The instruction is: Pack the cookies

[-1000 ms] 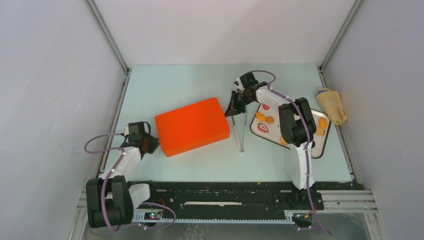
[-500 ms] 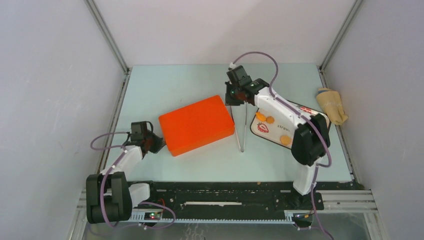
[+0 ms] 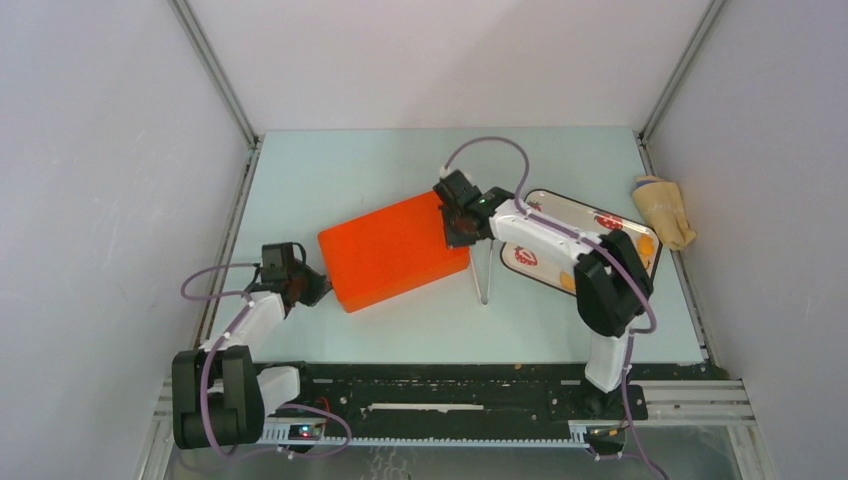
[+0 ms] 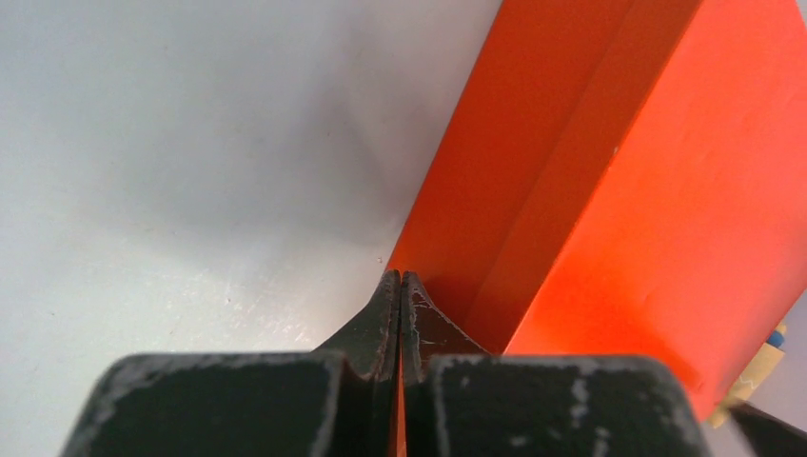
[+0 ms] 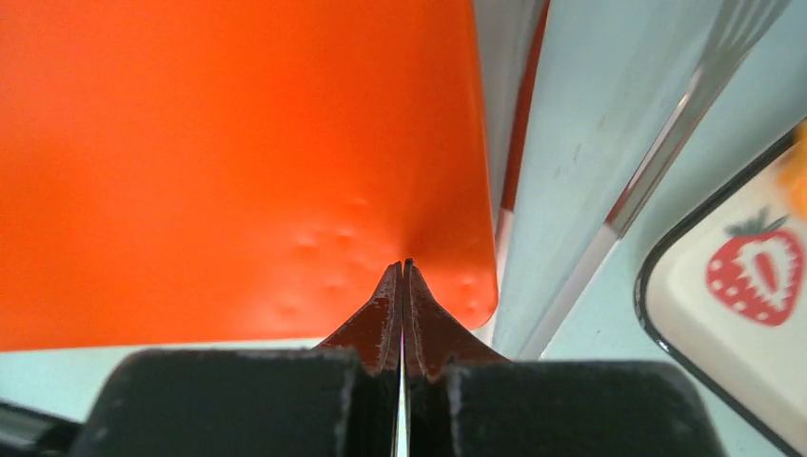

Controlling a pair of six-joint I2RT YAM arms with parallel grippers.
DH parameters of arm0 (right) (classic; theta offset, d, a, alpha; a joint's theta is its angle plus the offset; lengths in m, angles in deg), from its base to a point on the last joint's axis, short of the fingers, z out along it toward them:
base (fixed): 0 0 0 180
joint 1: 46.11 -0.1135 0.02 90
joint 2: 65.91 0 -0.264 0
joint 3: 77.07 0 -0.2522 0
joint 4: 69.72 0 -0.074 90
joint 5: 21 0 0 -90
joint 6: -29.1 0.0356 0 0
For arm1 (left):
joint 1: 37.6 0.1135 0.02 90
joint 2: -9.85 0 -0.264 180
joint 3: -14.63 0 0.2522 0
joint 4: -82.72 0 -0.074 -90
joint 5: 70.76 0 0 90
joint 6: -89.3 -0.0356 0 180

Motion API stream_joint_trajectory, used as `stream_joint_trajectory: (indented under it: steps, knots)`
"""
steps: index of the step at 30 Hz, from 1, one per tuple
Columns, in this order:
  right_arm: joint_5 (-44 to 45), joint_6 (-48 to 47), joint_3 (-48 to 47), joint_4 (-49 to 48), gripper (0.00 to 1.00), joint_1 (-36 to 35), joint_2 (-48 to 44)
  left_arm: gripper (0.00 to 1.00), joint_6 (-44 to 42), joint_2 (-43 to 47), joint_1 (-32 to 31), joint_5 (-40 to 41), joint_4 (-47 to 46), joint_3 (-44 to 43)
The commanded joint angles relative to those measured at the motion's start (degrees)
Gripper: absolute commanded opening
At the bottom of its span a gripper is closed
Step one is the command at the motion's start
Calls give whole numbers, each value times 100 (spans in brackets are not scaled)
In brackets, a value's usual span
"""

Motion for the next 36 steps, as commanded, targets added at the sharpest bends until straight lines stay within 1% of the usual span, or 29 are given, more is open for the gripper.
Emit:
stream_joint_trajectory:
  steps: [1,3,6,10,14,17,19,22,24,27,29,32,36]
  knots:
    - [-297,209,604,-64,0,19,519,0,-83,176,-65,-221,-149,-206]
    - [-422,261,683,-25,0,11,619,0,-88,206,-63,-217,-133,-208]
    - [-375,271,684,-77,0,-51,442,0,-128,246,-64,-226,-128,-213]
    - [-232,193,341,43,0,-69,183,0,-169,343,-65,-220,-61,-236]
    - [-34,104,47,-14,0,-113,-217,0,-272,520,-56,79,286,-389]
    - [89,70,-208,81,0,-135,-463,0,-301,761,-54,545,720,-526]
    - [196,12,-316,114,0,-154,-674,0,-308,1082,-57,1029,1234,-656]
    - [365,-104,-357,28,2,-200,-1007,0,-356,1782,-69,1827,1835,-848]
    - [421,-124,-373,-12,3,-210,-1201,0,-487,2335,-68,2081,2017,-971]
    - [473,-132,-410,-33,5,-212,-1360,2,-675,3076,-74,2019,1966,-1111]
    - [478,-130,-476,62,5,-211,-1360,3,-721,3407,-88,1984,1951,-1181]
    - [408,-119,-524,143,5,-210,-1308,4,-795,3477,-111,1940,2030,-1321]
    - [374,-116,-540,200,3,-223,-1242,4,-787,3414,-117,1913,2031,-1296]
